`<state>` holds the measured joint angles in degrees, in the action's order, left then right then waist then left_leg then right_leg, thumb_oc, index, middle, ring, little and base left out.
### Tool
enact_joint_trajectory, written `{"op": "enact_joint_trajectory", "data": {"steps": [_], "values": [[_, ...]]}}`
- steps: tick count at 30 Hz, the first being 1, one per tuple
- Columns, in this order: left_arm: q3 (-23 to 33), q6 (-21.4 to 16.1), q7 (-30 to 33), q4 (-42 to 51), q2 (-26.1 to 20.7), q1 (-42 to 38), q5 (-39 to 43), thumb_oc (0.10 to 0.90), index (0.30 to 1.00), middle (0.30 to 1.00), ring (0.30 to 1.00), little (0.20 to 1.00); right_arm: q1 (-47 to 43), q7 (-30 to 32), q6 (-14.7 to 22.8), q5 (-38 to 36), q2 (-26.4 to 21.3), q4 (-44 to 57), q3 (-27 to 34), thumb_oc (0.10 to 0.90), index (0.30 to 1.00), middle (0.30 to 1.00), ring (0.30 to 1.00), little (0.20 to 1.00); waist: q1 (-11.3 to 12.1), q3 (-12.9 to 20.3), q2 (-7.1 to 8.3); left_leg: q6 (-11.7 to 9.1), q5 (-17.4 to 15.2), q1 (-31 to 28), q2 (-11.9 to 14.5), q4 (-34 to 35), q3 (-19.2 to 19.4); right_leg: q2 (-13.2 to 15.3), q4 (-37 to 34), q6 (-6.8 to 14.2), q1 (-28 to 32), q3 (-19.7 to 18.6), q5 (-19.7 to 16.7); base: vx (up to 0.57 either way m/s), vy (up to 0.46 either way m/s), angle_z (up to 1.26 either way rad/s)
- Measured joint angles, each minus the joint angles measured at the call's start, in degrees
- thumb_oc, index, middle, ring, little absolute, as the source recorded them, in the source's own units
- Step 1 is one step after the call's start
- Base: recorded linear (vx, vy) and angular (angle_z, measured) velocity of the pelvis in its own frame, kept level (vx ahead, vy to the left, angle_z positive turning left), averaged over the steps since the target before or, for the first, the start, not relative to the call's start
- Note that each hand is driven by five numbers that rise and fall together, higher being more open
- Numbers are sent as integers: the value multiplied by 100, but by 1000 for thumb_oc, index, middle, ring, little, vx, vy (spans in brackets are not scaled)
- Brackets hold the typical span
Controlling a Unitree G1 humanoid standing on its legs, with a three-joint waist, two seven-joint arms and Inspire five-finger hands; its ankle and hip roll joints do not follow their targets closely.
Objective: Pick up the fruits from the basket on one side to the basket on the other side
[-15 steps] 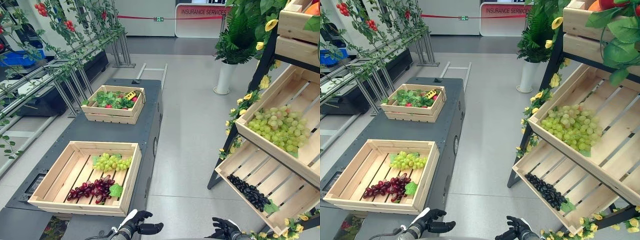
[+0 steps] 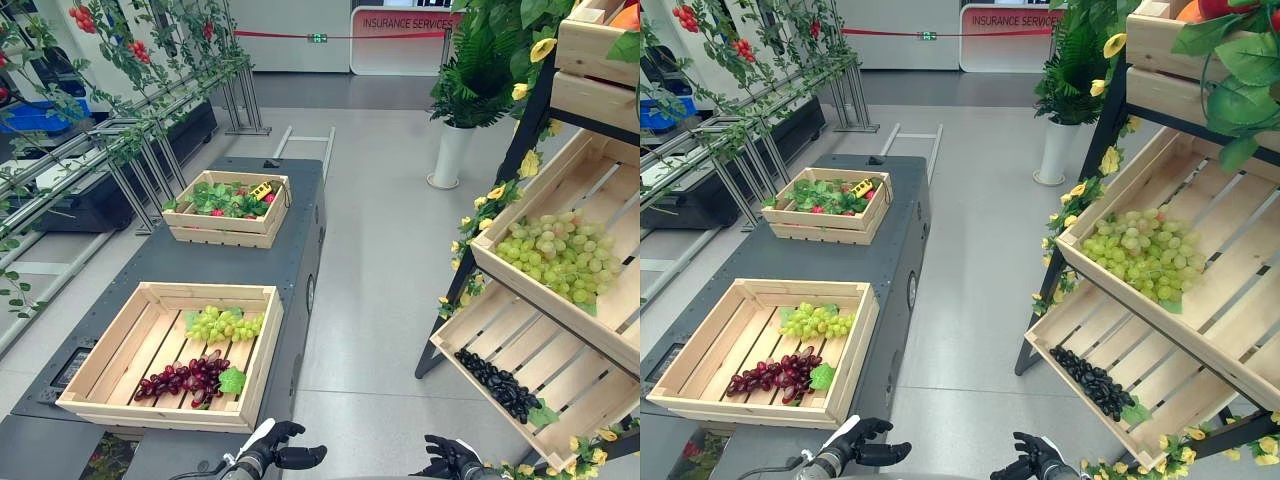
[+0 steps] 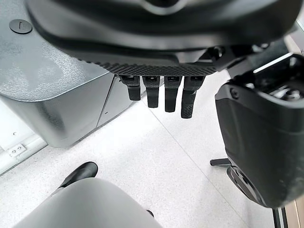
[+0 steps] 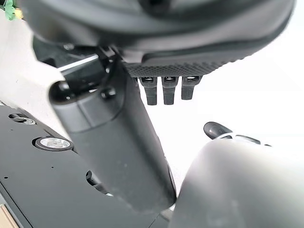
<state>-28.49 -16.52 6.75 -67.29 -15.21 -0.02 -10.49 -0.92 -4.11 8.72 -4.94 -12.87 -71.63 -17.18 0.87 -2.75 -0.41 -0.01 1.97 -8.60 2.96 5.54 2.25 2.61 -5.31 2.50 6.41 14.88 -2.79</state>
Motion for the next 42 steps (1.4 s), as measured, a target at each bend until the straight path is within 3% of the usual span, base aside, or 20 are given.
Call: {"op": "enact_joint_trajectory", "data": {"steps": [15, 20, 24, 26, 28, 33, 37, 42], "values": [[-45, -92, 161, 1, 0, 4, -167, 800, 900, 900, 900, 900, -22, 40, -10, 0, -33, 1, -139, 800, 900, 900, 900, 900, 1, 14, -29, 1, 2, 79, 0, -1, -2, -1, -2, -3, -78, 5, -2, 0, 0, 0], [-55, -333, 323, 4, 1, 6, -343, 800, 900, 900, 900, 900, -31, 40, -11, 1, -44, 1, -141, 800, 900, 900, 900, 900, 1, 3, -49, 0, 1, 86, -3, -1, -2, 1, -2, -3, -83, 7, -1, 0, 0, 0], [-154, -834, 848, 121, 12, 14, -333, 800, 900, 900, 900, 900, -56, 39, -11, 1, -83, 1, -160, 800, 900, 900, 900, 900, 9, -42, -114, 1, 2, 94, 0, -1, -5, -1, -1, -2, -91, 7, 0, -12, -7, 0], [-145, -849, 1080, 471, -49, 18, -326, 800, 900, 900, 900, 900, -78, 38, -20, -3, -119, 33, -171, 800, 900, 900, 900, 900, 15, -86, -145, 3, 3, 115, 3, -1, -19, -4, -1, -2, -107, 16, -1, -52, -24, 2], [-85, -874, 1491, 1068, -221, 16, -330, 800, 900, 900, 900, 900, -102, 30, -78, -3, -160, 129, -196, 800, 900, 900, 900, 900, 55, -141, -179, -1, 9, 161, 9, -1, -39, -11, -2, -5, -141, 31, -3, -30, -9, 3], [945, -908, 2406, 2431, -804, -212, -449, 800, 900, 900, 900, 900, -99, 23, -161, -4, -311, 278, -185, 800, 900, 900, 900, 900, 101, -291, -332, -45, 36, 221, 30, -3, -81, -10, -6, -16, -140, 213, -20, -73, 57, 12], [1177, -697, 2568, 2514, -1555, -1050, -448, 800, 900, 900, 900, 900, -114, 35, -162, -65, -523, 339, -153, 800, 900, 900, 900, 900, 63, -434, -483, -89, 135, 448, 86, -105, 157, 71, 17, 15, -161, 600, 1, -56, 141, 48], [1474, -345, 2647, 2285, -2132, -1552, -452, 800, 900, 900, 900, 900, -151, 67, -169, -65, -745, 332, -137, 800, 900, 900, 900, 900, 54, -554, -731, -53, 199, 390, -13, -5, 302, 204, 19, 133, -47, 673, 59, 78, 185, 19]]}}
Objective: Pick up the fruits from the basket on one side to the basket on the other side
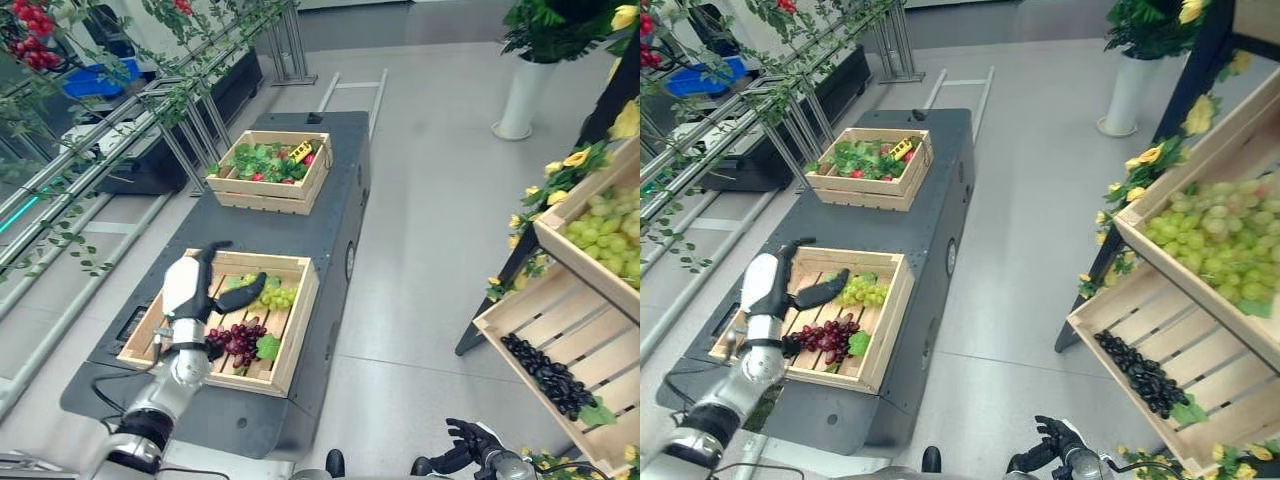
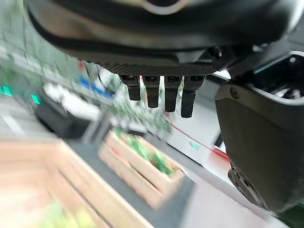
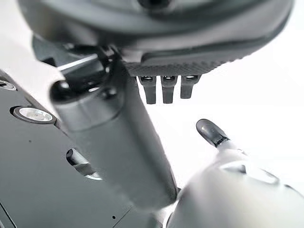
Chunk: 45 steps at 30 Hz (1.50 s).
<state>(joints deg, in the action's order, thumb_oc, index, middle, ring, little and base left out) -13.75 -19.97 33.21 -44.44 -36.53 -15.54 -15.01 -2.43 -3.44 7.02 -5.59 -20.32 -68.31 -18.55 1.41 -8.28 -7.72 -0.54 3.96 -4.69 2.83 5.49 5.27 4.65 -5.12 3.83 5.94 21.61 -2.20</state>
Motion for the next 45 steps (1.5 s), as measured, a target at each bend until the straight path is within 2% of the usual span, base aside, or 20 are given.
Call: {"op": "enact_joint_trajectory", "data": {"steps": [5, 8, 9, 10, 11, 12, 13, 14, 15, 16, 17, 18, 20, 21, 22, 24, 26, 31, 38, 45], "values": [[6, 547, -285, -427, -530, -135, -122, 800, 900, 900, 900, 900, 59, 0, 19, 13, -8, 12, -1, 800, 900, 900, 900, 900, -59, -40, 40, 77, -64, -103, -97, 1, 14, 93, 5, 133, 138, 62, 72, 118, 183, 8], [2, 735, -550, -477, -667, -227, -258, 800, 900, 900, 900, 900, 71, 0, 38, -7, 20, 107, -21, 800, 900, 900, 900, 900, -56, -116, 155, 108, -82, -120, -188, -9, 27, 147, 41, 203, 176, 82, 107, 65, 208, 13], [-38, 840, -654, -482, -705, -328, -347, 800, 900, 900, 900, 900, 96, 0, 67, -157, 44, 157, -29, 800, 900, 900, 900, 900, -52, -194, 216, 142, -101, -118, -209, -65, 62, 219, 302, 244, 100, 86, 198, -75, 203, 19], [-99, 892, -703, -499, -721, -416, -397, 800, 900, 900, 900, 900, 73, 10, 76, -236, 29, 245, -29, 800, 900, 900, 900, 900, -60, -280, 219, 183, -120, -92, -208, -106, 165, 285, 721, 256, -56, 68, 356, -110, 162, 19], [-243, 941, -801, -541, -814, -597, -504, 800, 900, 900, 900, 900, 20, 15, 127, -407, -22, 431, -38, 800, 900, 900, 900, 900, -76, -459, 263, 250, -146, -80, -219, -211, 257, 496, 1821, 308, -572, -54, 629, -117, 86, -1], [-479, 962, -851, -621, -999, -803, -539, 800, 900, 900, 900, 900, -93, 16, 204, -473, -99, 678, -34, 800, 900, 900, 900, 900, -92, -651, 332, 337, -204, 23, -230, -387, 340, 733, 3010, 299, -1203, -305, 697, -85, 17, -2], [-634, 980, -903, -667, -1159, -930, -578, 800, 900, 900, 900, 900, -156, 16, 258, -543, -103, 861, -30, 800, 900, 900, 900, 900, -124, -726, 457, 387, -208, 35, -273, -443, 311, 842, 3541, 335, -1505, -515, 727, -36, -41, 6], [-727, 1026, -962, -740, -1302, -1108, -635, 800, 900, 900, 900, 900, -167, 15, 356, -621, -25, 1007, -43, 800, 900, 900, 900, 900, -210, -778, 625, 435, -222, 95, -327, -487, 257, 779, 3699, 249, -1739, -784, 814, -15, -57, 23], [-874, 1089, -1001, -816, -1460, -1372, -669, 800, 900, 900, 900, 900, -210, 15, 439, -639, 78, 1076, -44, 800, 900, 900, 900, 900, -206, -888, 792, 464, -237, 130, -333, -520, 175, 560, 3454, 210, -1806, -992, 835, -45, -49, 31], [-1092, 1132, -1033, -907, -1538, -1597, -671, 800, 900, 900, 900, 900, -218, 15, 494, -653, 118, 1090, -48, 800, 900, 900, 900, 900, -222, -924, 859, 464, -234, 229, -329, -583, 110, 423, 3203, 177, -1833, -1147, 857, -147, -68, 50], [-1464, 1188, -1136, -984, -1721, -2069, -669, 800, 900, 900, 900, 900, -304, 14, 603, -683, 157, 1088, -75, 800, 900, 900, 900, 900, -271, -1006, 994, 479, -237, 568, -360, -774, 113, 312, 2795, 142, -1997, -1242, 869, -167, -67, 63], [-1580, 1239, -1152, -1019, -1751, -2338, -654, 800, 900, 900, 900, 900, -442, 15, 611, -705, 155, 1051, -83, 800, 900, 900, 900, 900, -296, -1111, 1020, 461, -208, 859, -408, -924, 127, 232, 2511, 109, -2186, -1319, 856, -196, -90, 62], [-1934, 1289, -1154, -1192, -1758, -2876, -594, 800, 900, 900, 900, 900, -790, 16, 632, -846, 105, 912, -261, 800, 900, 900, 900, 900, -359, -1324, 970, 473, -307, 1409, -460, -1398, 136, 140, 2259, 89, -2275, -1493, 861, -118, -97, 59], [-2005, 1307, -1155, -1194, -1758, -3014, -578, 800, 900, 900, 900, 900, -924, 16, 632, -852, 91, 899, -302, 800, 900, 900, 900, 900, -363, -1449, 965, 458, -394, 1586, -471, -1651, 171, 131, 2256, -24, -2285, -1548, 688, -45, -75, 56], [-2157, 1346, -1148, -1166, -1757, -3223, -565, 800, 900, 900, 900, 900, -1195, 16, 631, -860, 53, 853, -343, 800, 900, 900, 900, 900, -348, -1815, 811, 412, -627, 1835, -397, -2121, 205, 96, 2336, -77, -2329, -1506, 533, -9, -25, 20], [-2207, 1334, -1196, -1191, -1737, -3228, -588, 800, 900, 900, 900, 900, -1471, 15, 628, -867, 55, 818, -480, 800, 900, 900, 900, 900, -289, -2009, 726, 353, -821, 2030, -263, -2482, 274, 7, 2498, -137, -2434, -1497, 571, -59, -7, -2], [-2381, 1335, -1223, -1195, -1748, -3365, -691, 800, 900, 900, 900, 900, -1568, 15, 642, -893, 49, 851, -518, 800, 900, 900, 900, 900, -243, -2038, 778, 310, -963, 2247, -168, -2807, 269, -68, 2705, -230, -2587, -1457, 670, -71, 24, 0], [-2665, 1342, -1318, -1179, -1750, -3789, -739, 800, 900, 900, 900, 900, -1812, 17, 644, -1018, -114, 828, -516, 800, 900, 900, 900, 900, -239, -2172, 1064, 241, -1284, 2664, -36, -3510, 249, -23, 3450, -356, -2984, -1262, 1033, -10, 58, 4], [-2835, 1325, -1338, -1055, -1760, -4068, -765, 800, 900, 900, 900, 900, -1753, 17, 654, -1071, -318, 793, -522, 800, 900, 900, 900, 900, -202, -2185, 1103, 271, -1724, 3379, -43, -4634, 110, 249, 4628, -398, -3574, -1029, 1644, 10, 83, 19], [-2841, 1185, -1554, -827, -1834, -4073, -723, 800, 900, 900, 900, 900, -1855, 17, 655, -1069, -385, 1025, -514, 800, 900, 900, 900, 900, -140, -2198, 1128, 302, -1841, 3999, -29, -5154, 80, 352, 5150, -435, -4154, -987, 1830, 5, 68, 9]]}}
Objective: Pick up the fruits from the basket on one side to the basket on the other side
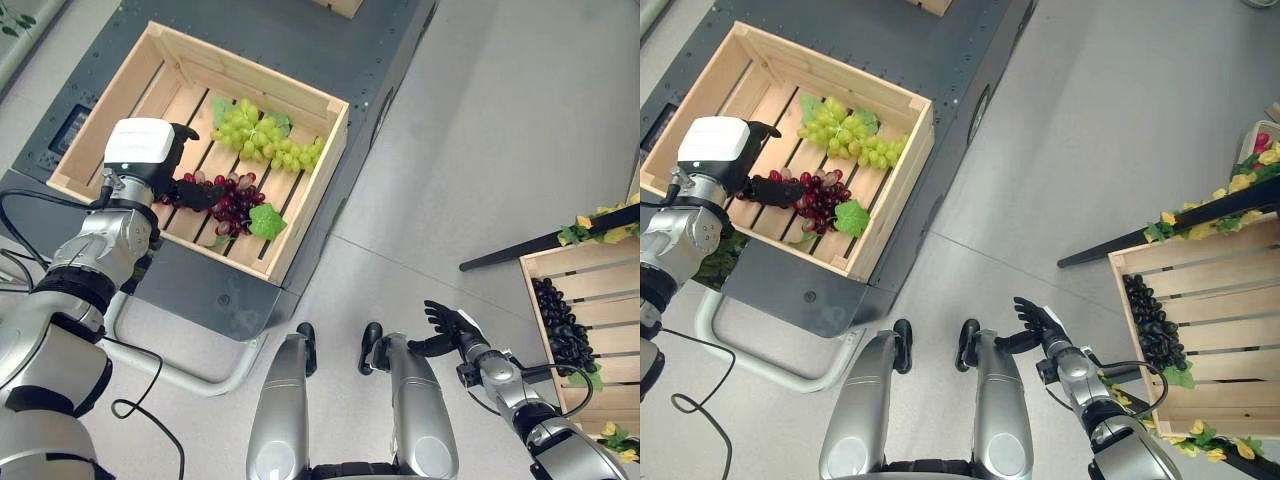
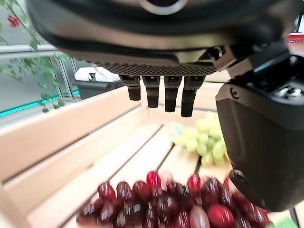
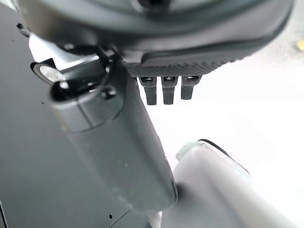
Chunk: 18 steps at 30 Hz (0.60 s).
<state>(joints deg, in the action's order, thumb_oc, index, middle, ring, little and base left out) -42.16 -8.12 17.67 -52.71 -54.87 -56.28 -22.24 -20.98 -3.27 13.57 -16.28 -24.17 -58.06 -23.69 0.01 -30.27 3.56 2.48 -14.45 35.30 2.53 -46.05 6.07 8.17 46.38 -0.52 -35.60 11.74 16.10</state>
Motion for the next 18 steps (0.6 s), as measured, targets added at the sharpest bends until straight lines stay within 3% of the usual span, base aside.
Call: {"op": "enact_joint_trajectory", "data": {"steps": [6, 14, 18], "values": [[-12, -125, -440, 69, -9, 8, 140, 800, 900, 900, 900, 900, 27, 0, 0, 9, -14, 76, 26, 800, 900, 900, 900, 900, 31, -19, 42, 21, -59, 302, 29, -267, -84, -2, 186, -31, -225, 38, 26, 42, 24, 2], [291, -437, -1457, 728, -211, 146, 1417, 800, 900, 900, 900, 900, 137, 8, 0, 20, -95, 313, 48, 800, 900, 900, 900, 900, 95, -24, 69, -11, -63, 513, 37, -318, -142, 11, 197, -24, -351, 169, 43, 30, -5, 6], [307, -453, -1773, 752, -266, 146, 1112, 800, 900, 900, 900, 900, 134, 10, -1, 20, -102, 330, 46, 800, 900, 900, 900, 900, 92, -24, 69, -8, -63, 541, 32, -281, -128, 20, 170, -16, -387, 167, 44, 0, 3, 1]]}}
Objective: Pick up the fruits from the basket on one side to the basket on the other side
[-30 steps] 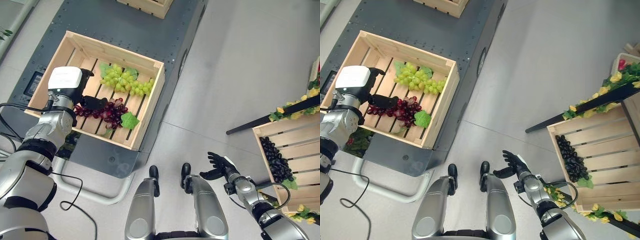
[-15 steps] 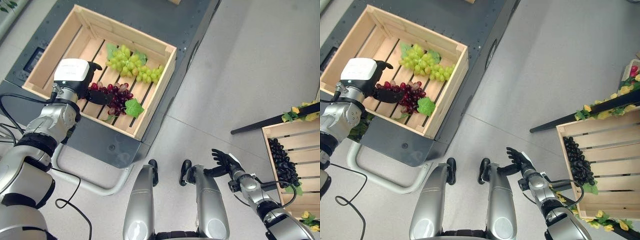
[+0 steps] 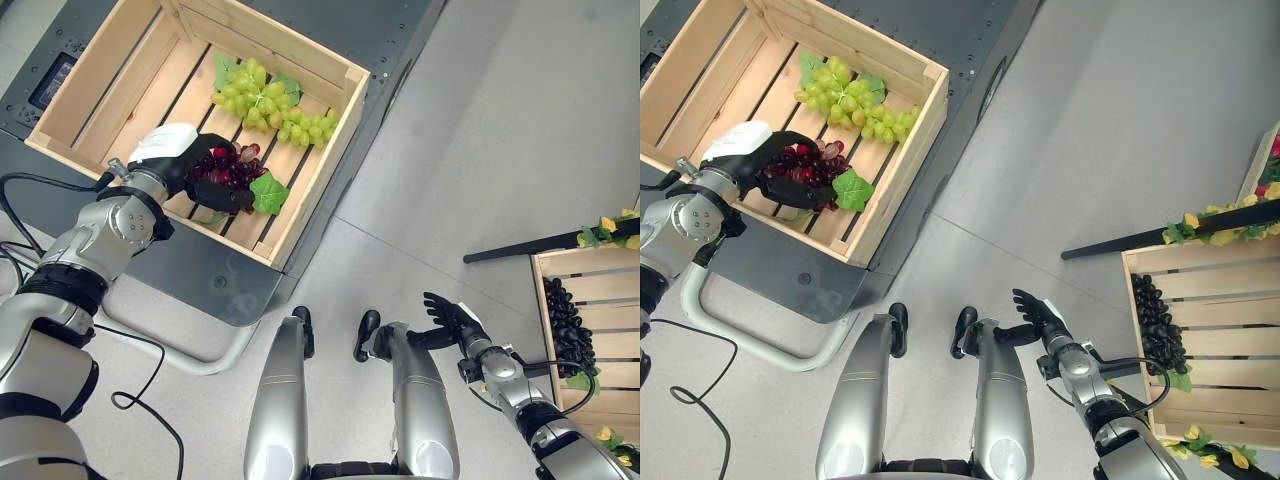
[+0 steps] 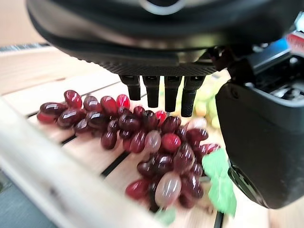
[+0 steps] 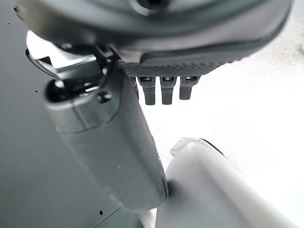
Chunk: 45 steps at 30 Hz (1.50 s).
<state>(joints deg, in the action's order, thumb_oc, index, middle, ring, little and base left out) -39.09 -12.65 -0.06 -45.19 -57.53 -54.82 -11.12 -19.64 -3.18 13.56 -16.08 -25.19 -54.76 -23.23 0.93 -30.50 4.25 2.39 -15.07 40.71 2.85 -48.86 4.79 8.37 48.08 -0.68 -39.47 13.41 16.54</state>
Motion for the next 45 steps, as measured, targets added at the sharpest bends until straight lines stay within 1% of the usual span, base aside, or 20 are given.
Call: {"op": "enact_joint_trajectory", "data": {"steps": [2, 4, 5, 7, 10, 13, 15, 18, 21, 23, 29, 31, 32, 33, 38, 40, 41, 45], "values": [[-10, 63, 4, 4, -9, -39, -327, 800, 900, 900, 900, 900, -6, 0, 0, -1, -8, 2, -12, 800, 900, 900, 900, 900, -6, 0, 0, 0, -1, 3, 0, 12, 5, 2, -11, 1, -4, 2, 1, 0, 0, 0], [-186, 122, 23, 4, -65, -194, -775, 800, 900, 900, 900, 900, -14, 0, 0, -4, -12, 5, -12, 800, 900, 900, 900, 900, -10, 0, 1, -1, -2, 20, 1, 10, 3, 1, -10, 1, -20, 4, 3, -20, -10, 0], [-466, 159, 16, 4, -125, -406, -1108, 800, 900, 900, 900, 900, -18, 0, 3, -7, -30, 22, -14, 800, 900, 900, 900, 900, -23, 0, 6, -8, 7, 68, 5, 4, 2, -2, 1, 2, -62, 6, 0, -41, -23, 1], [-898, 187, -19, 8, -229, -916, -1461, 800, 900, 900, 900, 900, -67, 0, 13, -10, -94, 110, -13, 800, 900, 900, 900, 900, -8, 1, 22, -14, 13, 274, 27, -72, -17, -11, 46, -6, -233, 33, 3, -22, -11, 6], [-1056, 291, -76, 29, -220, -1182, -1853, 800, 900, 900, 900, 900, -136, 2, 19, -12, -98, 105, -25, 800, 900, 900, 900, 900, -23, 2, 35, -16, 14, 391, 35, -111, -17, -9, 75, -9, -349, 35, 2, -5, 17, 1], [-1393, 451, -222, -7, -202, -1468, -2300, 800, 900, 900, 900, 900, -160, 3, 19, -16, -102, 101, -37, 800, 900, 900, 900, 900, -43, 4, 38, -13, 12, 460, 60, -101, 0, -30, 32, 8, -409, 32, -10, -18, 52, -4], [-1457, 514, -226, -5, -179, -1633, -2526, 800, 900, 900, 900, 900, -188, 6, 34, -23, -106, 98, -34, 800, 900, 900, 900, 900, -86, 5, 41, -13, 13, 550, 71, -101, 5, -42, 17, 18, -493, 29, -21, -20, 44, -2], [-1531, 727, -228, -7, -111, -1761, -2605, 800, 900, 900, 900, 900, -246, 7, 56, -25, -106, 98, -71, 800, 900, 900, 900, 900, -145, 7, 44, -11, 12, 622, 98, -102, 16, -47, 3, 20, -543, 48, -23, -7, 10, 0], [-1568, 1033, -197, -87, 36, -1877, -2743, 800, 900, 900, 900, 900, -292, 25, 106, -73, -108, 89, -169, 800, 900, 900, 900, 900, -173, 10, 52, -10, 11, 710, 109, -115, 4, -54, 1, 17, -612, 73, -25, 0, 0, 0], [-1578, 1050, -196, -109, 60, -1919, -2747, 800, 900, 900, 900, 900, -307, 80, 143, -85, -118, 85, -215, 800, 900, 900, 900, 900, -171, 13, 54, -12, 11, 730, 114, -119, -4, -62, -2, 16, -627, 80, -25, 0, 0, 0], [-1510, 1037, 266, -209, 136, -1950, -2756, 800, 900, 900, 900, 900, -379, 186, 186, -243, -113, 47, -284, 800, 900, 900, 900, 900, -117, 25, 70, -3, 29, 901, 172, -128, -1, -107, -67, 40, -741, 141, -65, -23, 21, 3], [-1511, 969, 429, -302, 159, -1947, -2755, 800, 900, 900, 900, 900, -399, 203, 194, -259, -113, 47, -340, 800, 900, 900, 900, 900, -90, 42, 101, -10, 26, 922, 197, -141, 5, -144, -91, 47, -754, 120, -88, -6, 7, -2], [-1507, 932, 484, -341, 164, -1947, -2750, 518, 476, 476, 476, 476, -404, 218, 206, -262, -113, 47, -392, 800, 900, 900, 900, 900, -87, 51, 117, -10, 26, 936, 197, -142, 5, -144, -91, 48, -767, 117, -88, 0, 0, 0], [-1500, 910, 534, -350, 163, -1947, -2748, 400, 300, 300, 300, 300, -406, 228, 216, -262, -113, 48, -430, 800, 900, 900, 900, 900, -81, 61, 133, -9, 26, 958, 196, -142, 5, -144, -91, 48, -790, 112, -89, 0, 0, 0], [-1440, 596, 964, -549, 182, -1893, -2681, 400, 300, 300, 300, 300, -409, 261, 223, -261, -112, 156, -450, 800, 900, 900, 900, 900, -27, 68, 155, 38, 55, 983, 190, -152, 17, -150, -96, 75, -806, 86, -115, -9, 22, 1], [-1440, 580, 1091, -559, 181, -1863, -2681, 400, 300, 300, 300, 300, -410, 272, 223, -261, -111, 219, -450, 800, 900, 900, 900, 900, -27, 68, 155, 51, 51, 980, 188, -157, 27, -148, -96, 79, -803, 76, -121, 0, 0, 0], [-1438, 540, 1178, -610, 182, -1840, -2681, 400, 300, 300, 300, 300, -420, 272, 223, -261, -102, 234, -450, 800, 900, 900, 900, 900, -30, 68, 155, 59, 45, 974, 191, -168, 35, -150, -95, 56, -796, 69, -138, 0, 0, 0], [-1389, 405, 1446, -772, 180, -1745, -2678, 400, 300, 300, 300, 300, -426, 272, 223, -261, -95, 233, -450, 800, 900, 900, 900, 900, -43, 66, 159, 88, 28, 920, 194, -206, 62, -158, -88, 74, -753, 17, -156, -2, -16, -5]]}}
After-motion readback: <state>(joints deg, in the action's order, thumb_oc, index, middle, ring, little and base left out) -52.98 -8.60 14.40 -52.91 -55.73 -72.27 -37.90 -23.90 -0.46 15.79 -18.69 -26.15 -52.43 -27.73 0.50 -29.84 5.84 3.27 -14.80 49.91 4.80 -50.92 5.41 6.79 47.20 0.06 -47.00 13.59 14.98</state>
